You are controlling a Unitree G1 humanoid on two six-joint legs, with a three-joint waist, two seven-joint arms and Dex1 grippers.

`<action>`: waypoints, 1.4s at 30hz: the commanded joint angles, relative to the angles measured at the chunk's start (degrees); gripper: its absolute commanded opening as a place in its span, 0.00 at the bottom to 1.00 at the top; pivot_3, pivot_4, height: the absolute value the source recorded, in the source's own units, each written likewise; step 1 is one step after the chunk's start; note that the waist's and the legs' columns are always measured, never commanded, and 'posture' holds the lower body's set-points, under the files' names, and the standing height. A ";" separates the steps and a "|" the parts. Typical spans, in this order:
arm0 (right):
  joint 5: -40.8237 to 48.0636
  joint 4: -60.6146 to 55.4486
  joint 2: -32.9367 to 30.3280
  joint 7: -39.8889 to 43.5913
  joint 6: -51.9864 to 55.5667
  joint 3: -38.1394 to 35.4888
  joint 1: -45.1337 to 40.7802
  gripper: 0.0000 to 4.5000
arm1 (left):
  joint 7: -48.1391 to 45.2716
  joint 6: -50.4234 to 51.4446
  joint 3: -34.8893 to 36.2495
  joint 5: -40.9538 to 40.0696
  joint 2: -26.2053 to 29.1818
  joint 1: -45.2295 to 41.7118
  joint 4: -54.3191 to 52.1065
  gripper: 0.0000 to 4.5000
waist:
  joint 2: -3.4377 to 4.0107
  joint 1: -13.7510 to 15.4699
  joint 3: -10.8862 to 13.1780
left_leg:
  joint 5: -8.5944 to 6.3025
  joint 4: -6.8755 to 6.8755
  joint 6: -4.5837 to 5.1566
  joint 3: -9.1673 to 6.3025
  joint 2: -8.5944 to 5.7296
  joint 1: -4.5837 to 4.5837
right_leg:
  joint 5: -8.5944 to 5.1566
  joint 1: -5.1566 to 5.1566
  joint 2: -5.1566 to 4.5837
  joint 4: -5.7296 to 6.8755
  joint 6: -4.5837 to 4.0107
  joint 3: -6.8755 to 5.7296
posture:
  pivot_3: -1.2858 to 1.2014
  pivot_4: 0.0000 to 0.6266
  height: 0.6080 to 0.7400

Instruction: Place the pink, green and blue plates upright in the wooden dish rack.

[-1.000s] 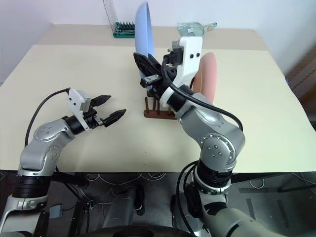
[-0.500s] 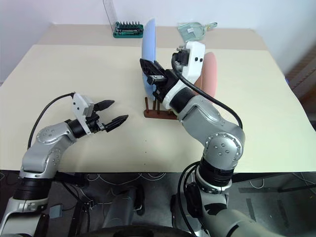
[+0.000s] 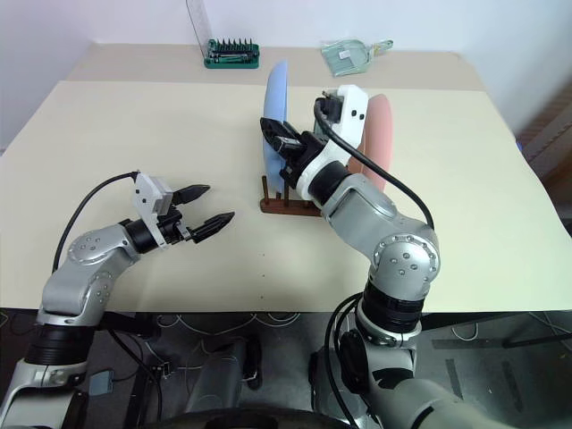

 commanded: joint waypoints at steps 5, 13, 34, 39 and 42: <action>3.14 -0.01 -0.79 -2.13 -1.59 0.13 -0.04 0.22 | -0.04 -1.42 -0.09 0.39 -0.27 -0.57 -1.85 1.00 | 0.00 0.00 0.00 | 0.00 0.00 0.00 0.00 0.00 0.00 | 0.00 0.00 0.00 0.00 0.00 0.00 | 0.52 0.24 0.94; 2.64 -0.27 -3.30 -1.63 -2.62 1.85 -0.68 0.96 | -0.16 -1.61 -0.30 0.38 -0.32 -0.86 -1.44 1.00 | 0.00 0.00 0.00 | -0.01 -0.01 0.02 0.00 0.00 -0.01 | 0.00 -0.02 -0.01 0.00 0.00 0.00 | 0.52 0.24 0.94; -11.60 -6.57 -36.76 24.98 -12.04 1.67 -7.01 0.96 | -1.04 -3.60 -0.23 1.53 -1.27 -0.95 0.88 1.00 | 0.03 0.39 0.02 | -0.17 0.02 0.29 0.04 -0.01 -0.06 | 0.00 -0.02 -0.04 -0.11 0.00 -0.01 | 0.52 0.24 0.94; -13.12 -3.96 -47.65 32.36 -15.10 -11.25 1.29 0.96 | -1.44 -5.37 0.65 2.42 -0.56 -2.04 4.34 1.00 | 0.02 0.53 0.02 | -0.20 0.03 0.34 0.03 -0.01 -0.05 | 0.00 0.06 -0.06 -0.17 0.01 -0.01 | 0.52 0.24 0.94; -14.23 -1.45 -50.83 36.48 -16.73 -21.09 10.52 0.96 | -1.27 -6.63 2.10 2.96 0.24 -3.17 7.97 1.00 | 0.02 0.55 0.02 | -0.21 0.04 0.36 0.04 -0.01 -0.03 | 0.00 0.10 -0.07 -0.19 0.01 -0.01 | 0.52 0.24 0.94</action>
